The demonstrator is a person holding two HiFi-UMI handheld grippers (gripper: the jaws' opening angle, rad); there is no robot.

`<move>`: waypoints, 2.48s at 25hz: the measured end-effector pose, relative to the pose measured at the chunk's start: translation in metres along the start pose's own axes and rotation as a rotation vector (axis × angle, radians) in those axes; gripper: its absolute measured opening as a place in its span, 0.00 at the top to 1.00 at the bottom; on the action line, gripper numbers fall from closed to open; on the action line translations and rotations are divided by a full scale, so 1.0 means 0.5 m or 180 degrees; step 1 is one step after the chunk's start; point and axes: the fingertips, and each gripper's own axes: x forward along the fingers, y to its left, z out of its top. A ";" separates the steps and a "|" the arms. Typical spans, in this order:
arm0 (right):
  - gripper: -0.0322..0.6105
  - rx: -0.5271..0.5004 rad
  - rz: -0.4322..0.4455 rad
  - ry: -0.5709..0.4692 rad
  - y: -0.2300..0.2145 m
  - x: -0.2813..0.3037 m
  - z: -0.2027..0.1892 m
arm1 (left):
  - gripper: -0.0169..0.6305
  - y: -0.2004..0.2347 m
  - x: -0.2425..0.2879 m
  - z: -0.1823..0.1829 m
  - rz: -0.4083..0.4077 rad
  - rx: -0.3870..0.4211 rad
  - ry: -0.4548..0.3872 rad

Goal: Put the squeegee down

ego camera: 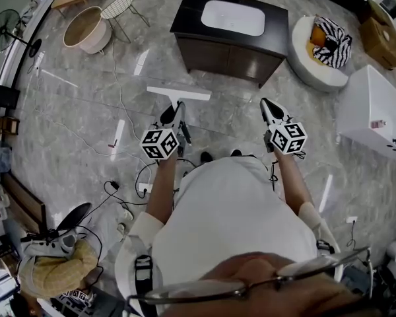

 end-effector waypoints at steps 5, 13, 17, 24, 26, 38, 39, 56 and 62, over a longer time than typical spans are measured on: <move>0.94 -0.0060 -0.0014 0.0028 0.029 0.025 -0.008 | 0.86 0.033 -0.018 0.003 -0.0018 -0.0002 0.0017; 0.94 -0.0290 -0.0109 0.0082 0.042 0.058 -0.007 | 0.86 0.079 -0.031 -0.001 -0.0079 0.0042 0.0096; 0.94 -0.0274 -0.0155 0.0134 0.045 0.069 -0.011 | 0.86 0.094 -0.032 -0.005 -0.0095 0.0018 0.0149; 0.94 -0.0186 -0.0186 0.0170 0.023 0.095 -0.018 | 0.86 0.113 0.004 -0.006 -0.0078 -0.0020 0.0194; 0.94 -0.0164 -0.0174 0.0179 0.011 0.111 -0.018 | 0.86 0.116 0.023 -0.003 -0.0075 -0.0018 0.0205; 0.94 -0.0149 0.0006 0.0217 -0.087 0.268 0.029 | 0.86 0.151 0.175 0.050 -0.0004 -0.0095 0.0186; 0.94 -0.0151 0.0019 0.0227 -0.101 0.283 0.034 | 0.86 0.154 0.192 0.055 0.0005 -0.0101 0.0183; 0.94 -0.0156 0.0327 0.0302 -0.267 0.441 0.115 | 0.86 0.136 0.425 0.127 0.0157 -0.0131 0.0090; 0.94 -0.0062 0.0314 0.0312 -0.289 0.479 0.121 | 0.86 0.147 0.462 0.132 0.0192 -0.0153 0.0126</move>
